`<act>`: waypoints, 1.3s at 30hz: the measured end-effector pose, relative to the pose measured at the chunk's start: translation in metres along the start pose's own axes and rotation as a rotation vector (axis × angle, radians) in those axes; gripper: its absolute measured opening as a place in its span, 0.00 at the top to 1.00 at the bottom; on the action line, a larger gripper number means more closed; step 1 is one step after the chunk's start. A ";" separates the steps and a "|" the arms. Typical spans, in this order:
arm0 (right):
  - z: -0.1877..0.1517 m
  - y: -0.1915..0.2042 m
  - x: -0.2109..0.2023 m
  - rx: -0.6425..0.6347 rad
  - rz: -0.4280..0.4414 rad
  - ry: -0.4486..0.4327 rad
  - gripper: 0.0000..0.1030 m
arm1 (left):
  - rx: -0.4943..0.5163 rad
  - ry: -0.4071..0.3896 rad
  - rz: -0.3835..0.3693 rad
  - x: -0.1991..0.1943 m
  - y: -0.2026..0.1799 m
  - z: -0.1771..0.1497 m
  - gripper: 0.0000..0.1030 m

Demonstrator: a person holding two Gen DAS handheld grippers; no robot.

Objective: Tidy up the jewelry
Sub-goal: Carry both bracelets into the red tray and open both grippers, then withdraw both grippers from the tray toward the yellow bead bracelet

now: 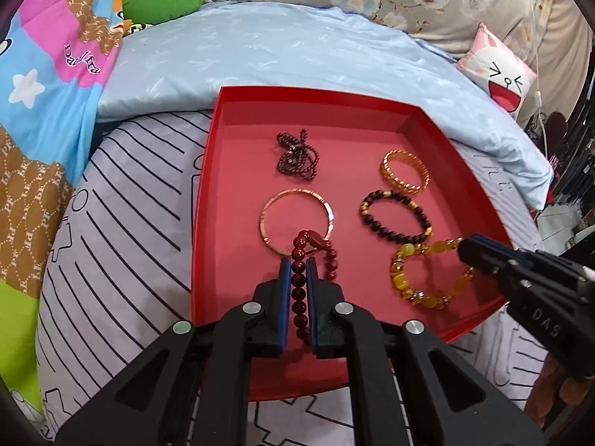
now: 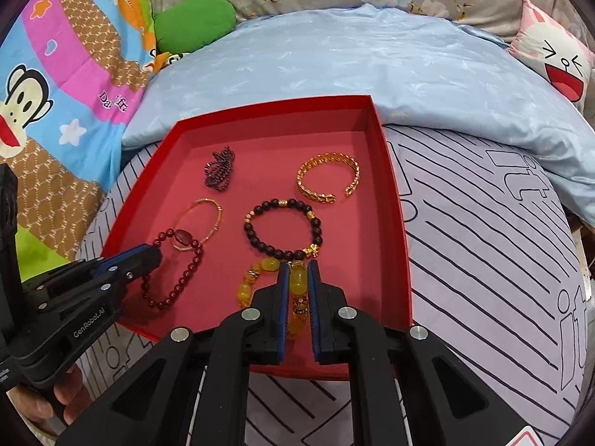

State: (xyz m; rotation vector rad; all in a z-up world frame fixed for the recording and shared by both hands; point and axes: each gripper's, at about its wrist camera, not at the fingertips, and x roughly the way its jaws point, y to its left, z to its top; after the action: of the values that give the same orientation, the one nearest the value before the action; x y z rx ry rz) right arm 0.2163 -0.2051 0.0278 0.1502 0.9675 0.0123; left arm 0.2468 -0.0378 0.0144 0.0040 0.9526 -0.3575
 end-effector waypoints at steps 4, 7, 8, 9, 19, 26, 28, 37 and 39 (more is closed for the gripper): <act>-0.004 0.002 0.000 -0.018 -0.025 -0.008 0.90 | 0.016 -0.010 0.031 0.001 -0.001 -0.002 0.92; -0.005 0.003 -0.004 -0.020 -0.038 -0.032 0.85 | 0.011 -0.008 0.032 0.000 -0.003 -0.003 0.79; -0.005 0.003 -0.006 -0.018 -0.038 -0.040 0.83 | 0.011 -0.016 0.034 -0.001 -0.004 -0.004 0.71; -0.005 0.002 -0.008 -0.016 -0.037 -0.047 0.79 | 0.012 -0.027 0.042 -0.003 -0.005 -0.004 0.63; -0.011 0.006 -0.040 -0.014 -0.022 -0.097 0.72 | 0.031 -0.075 0.073 -0.025 -0.015 -0.010 0.56; -0.032 0.007 -0.062 -0.011 -0.002 -0.103 0.71 | 0.038 -0.121 0.090 -0.058 -0.018 -0.023 0.51; -0.041 0.007 -0.068 -0.009 0.002 -0.102 0.72 | 0.041 -0.126 0.095 -0.067 -0.017 -0.031 0.51; -0.088 0.007 -0.087 -0.006 0.009 -0.071 0.71 | 0.008 -0.078 0.103 -0.083 -0.008 -0.082 0.51; -0.099 0.007 -0.090 -0.009 0.005 -0.060 0.72 | 0.005 -0.064 0.104 -0.085 -0.006 -0.094 0.51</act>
State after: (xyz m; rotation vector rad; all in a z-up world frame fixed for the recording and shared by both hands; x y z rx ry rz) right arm 0.0845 -0.1928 0.0472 0.1442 0.9073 0.0169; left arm 0.1256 -0.0037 0.0283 0.0468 0.8843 -0.2623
